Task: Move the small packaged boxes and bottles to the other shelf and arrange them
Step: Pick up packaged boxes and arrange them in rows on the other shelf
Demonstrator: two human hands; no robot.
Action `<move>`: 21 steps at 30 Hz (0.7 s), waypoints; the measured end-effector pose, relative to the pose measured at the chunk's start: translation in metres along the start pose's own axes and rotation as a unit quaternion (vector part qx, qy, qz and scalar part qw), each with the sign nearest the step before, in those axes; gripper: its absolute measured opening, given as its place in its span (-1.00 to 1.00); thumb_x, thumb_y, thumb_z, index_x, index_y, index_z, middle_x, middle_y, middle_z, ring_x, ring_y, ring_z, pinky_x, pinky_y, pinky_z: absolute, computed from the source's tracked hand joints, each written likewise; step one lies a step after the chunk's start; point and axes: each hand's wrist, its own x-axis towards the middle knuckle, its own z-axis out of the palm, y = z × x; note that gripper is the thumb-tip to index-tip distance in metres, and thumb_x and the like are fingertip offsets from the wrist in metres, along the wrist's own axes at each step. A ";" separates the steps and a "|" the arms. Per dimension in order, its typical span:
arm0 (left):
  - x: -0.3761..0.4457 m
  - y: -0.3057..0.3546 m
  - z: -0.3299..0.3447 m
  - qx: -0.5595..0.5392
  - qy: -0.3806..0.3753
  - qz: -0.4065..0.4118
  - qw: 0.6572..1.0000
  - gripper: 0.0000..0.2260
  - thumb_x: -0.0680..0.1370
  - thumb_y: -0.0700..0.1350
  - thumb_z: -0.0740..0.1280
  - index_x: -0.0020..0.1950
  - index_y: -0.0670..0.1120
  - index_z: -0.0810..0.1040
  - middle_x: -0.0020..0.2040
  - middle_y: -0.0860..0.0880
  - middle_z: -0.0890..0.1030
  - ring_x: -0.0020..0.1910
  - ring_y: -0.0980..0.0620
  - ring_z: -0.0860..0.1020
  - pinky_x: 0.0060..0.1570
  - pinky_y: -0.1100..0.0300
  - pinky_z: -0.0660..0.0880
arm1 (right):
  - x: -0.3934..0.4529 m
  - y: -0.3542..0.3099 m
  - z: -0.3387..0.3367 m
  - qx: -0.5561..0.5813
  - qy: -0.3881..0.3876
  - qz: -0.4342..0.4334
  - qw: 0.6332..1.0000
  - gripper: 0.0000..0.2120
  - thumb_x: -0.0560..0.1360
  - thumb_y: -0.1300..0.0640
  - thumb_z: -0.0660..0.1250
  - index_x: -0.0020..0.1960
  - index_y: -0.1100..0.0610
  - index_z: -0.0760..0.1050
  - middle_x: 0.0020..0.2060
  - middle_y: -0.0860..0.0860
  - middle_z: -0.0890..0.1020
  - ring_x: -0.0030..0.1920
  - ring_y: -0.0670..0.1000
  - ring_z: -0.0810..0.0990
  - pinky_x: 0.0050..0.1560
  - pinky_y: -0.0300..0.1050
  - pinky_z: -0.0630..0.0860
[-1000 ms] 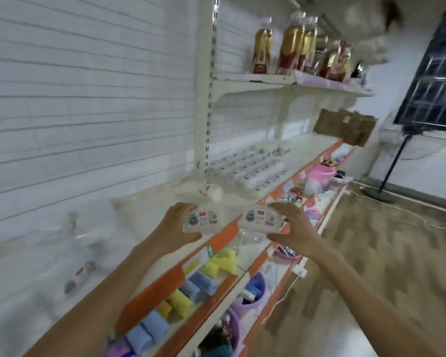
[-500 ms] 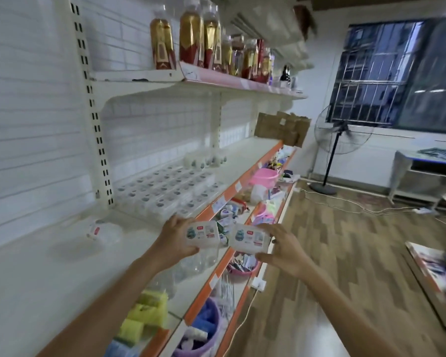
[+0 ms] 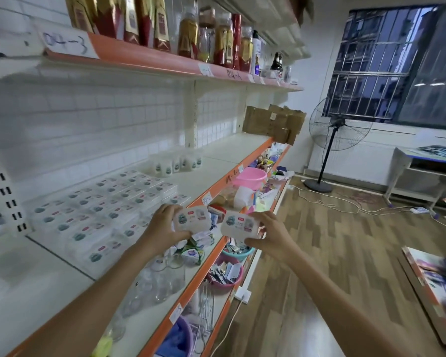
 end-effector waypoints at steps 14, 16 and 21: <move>0.147 -0.029 0.011 0.073 0.046 -0.030 0.996 -0.38 0.39 -0.04 0.47 0.38 -0.14 0.30 0.28 -0.06 0.34 0.28 -0.01 0.34 0.10 0.27 0.24 | 0.203 0.045 0.016 0.032 -0.059 -0.077 0.995 -0.38 0.34 0.19 0.46 0.36 0.10 0.34 0.25 0.03 0.40 0.16 0.02 0.45 -0.03 -0.17 0.59; 0.162 -0.034 0.007 0.092 0.059 -0.043 0.993 -0.38 0.40 -0.04 0.46 0.38 -0.12 0.30 0.29 -0.04 0.33 0.28 0.02 0.33 0.09 0.29 0.23 | 0.232 0.049 0.022 0.035 -0.078 -0.089 0.992 -0.37 0.34 0.19 0.46 0.36 0.08 0.33 0.26 0.02 0.40 0.18 0.03 0.45 0.13 -0.04 0.56; 0.172 -0.043 -0.005 0.114 0.095 -0.092 0.985 -0.39 0.40 -0.06 0.46 0.38 -0.14 0.31 0.29 -0.06 0.35 0.26 0.03 0.33 0.08 0.35 0.21 | 0.288 0.049 0.043 0.061 -0.138 -0.156 0.976 -0.39 0.37 0.20 0.46 0.37 0.08 0.33 0.26 -0.01 0.36 0.13 0.00 0.45 0.04 -0.29 0.49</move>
